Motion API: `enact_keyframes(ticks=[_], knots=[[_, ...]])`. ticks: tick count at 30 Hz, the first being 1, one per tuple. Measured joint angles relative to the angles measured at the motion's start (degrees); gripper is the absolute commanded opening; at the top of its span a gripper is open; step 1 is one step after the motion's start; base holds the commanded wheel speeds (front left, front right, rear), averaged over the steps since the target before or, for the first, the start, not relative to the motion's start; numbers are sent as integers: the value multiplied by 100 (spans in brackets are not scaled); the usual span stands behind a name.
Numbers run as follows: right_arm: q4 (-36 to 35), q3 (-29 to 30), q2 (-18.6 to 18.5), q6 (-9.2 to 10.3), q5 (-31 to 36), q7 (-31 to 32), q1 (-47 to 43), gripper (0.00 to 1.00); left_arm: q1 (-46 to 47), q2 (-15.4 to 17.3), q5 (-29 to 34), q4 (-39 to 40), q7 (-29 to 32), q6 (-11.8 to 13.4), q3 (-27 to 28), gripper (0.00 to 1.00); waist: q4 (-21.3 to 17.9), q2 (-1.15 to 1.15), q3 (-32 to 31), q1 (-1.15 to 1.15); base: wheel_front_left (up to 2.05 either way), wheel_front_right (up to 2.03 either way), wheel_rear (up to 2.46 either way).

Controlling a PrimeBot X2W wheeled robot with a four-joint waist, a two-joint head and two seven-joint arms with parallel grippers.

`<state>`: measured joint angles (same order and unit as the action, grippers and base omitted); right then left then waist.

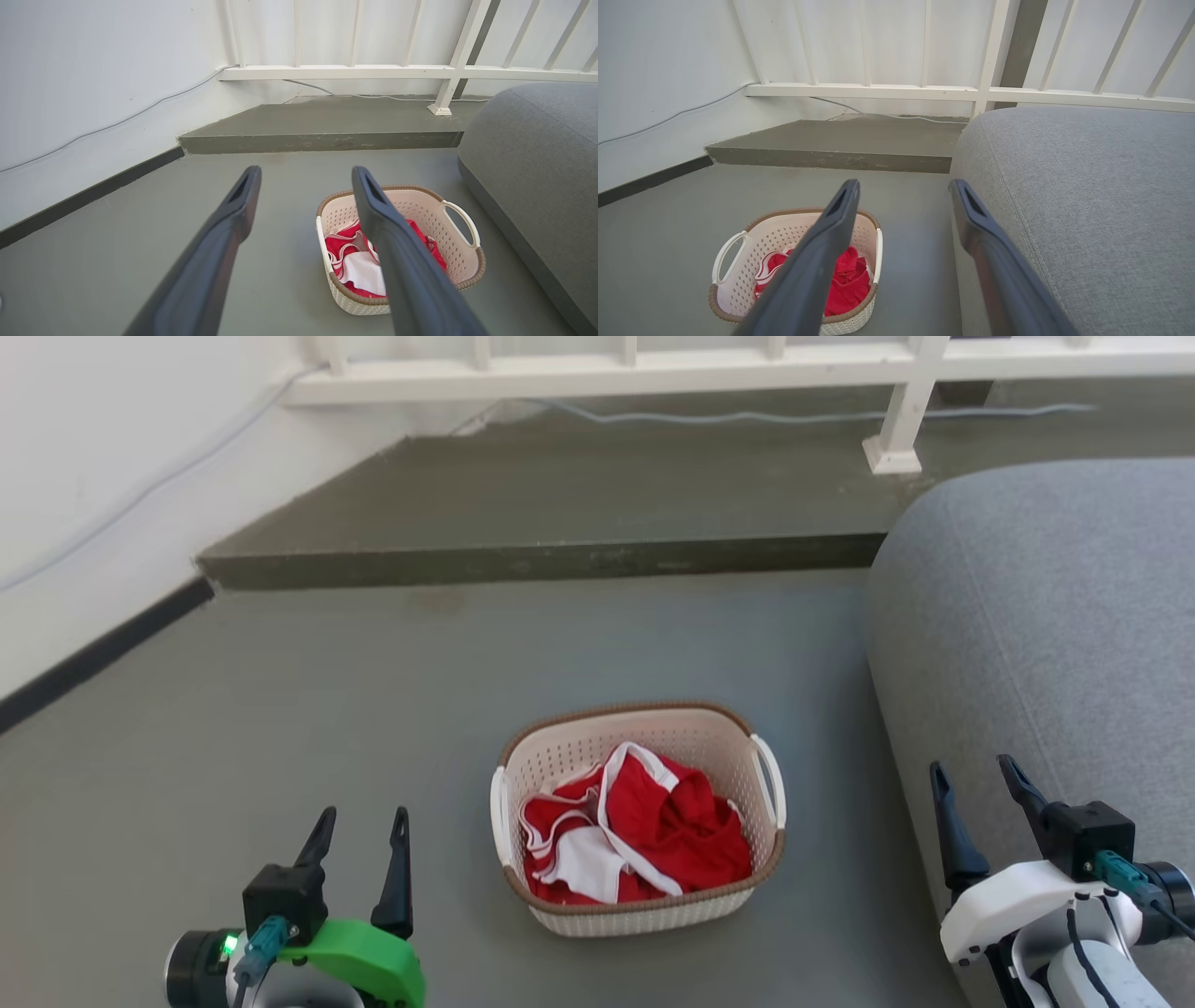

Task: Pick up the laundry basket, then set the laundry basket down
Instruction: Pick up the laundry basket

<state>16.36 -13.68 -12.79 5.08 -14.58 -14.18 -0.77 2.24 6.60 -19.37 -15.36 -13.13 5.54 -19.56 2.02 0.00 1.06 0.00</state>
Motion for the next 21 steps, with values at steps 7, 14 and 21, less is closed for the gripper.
enact_keyframes(ticks=[7,14,21], knots=[[-57,14,-1,-45,0,0,126,100,221,-29,0,131,4,0,-48,100,15,0,430,0,0,0,0],[-68,37,-11,-54,0,-10,427,100,530,-81,0,153,4,0,-77,100,34,0,957,0,0,0,0],[-70,42,-34,-102,7,-15,714,100,876,-170,8,148,3,0,-88,100,49,0,1516,0,0,0,0]])
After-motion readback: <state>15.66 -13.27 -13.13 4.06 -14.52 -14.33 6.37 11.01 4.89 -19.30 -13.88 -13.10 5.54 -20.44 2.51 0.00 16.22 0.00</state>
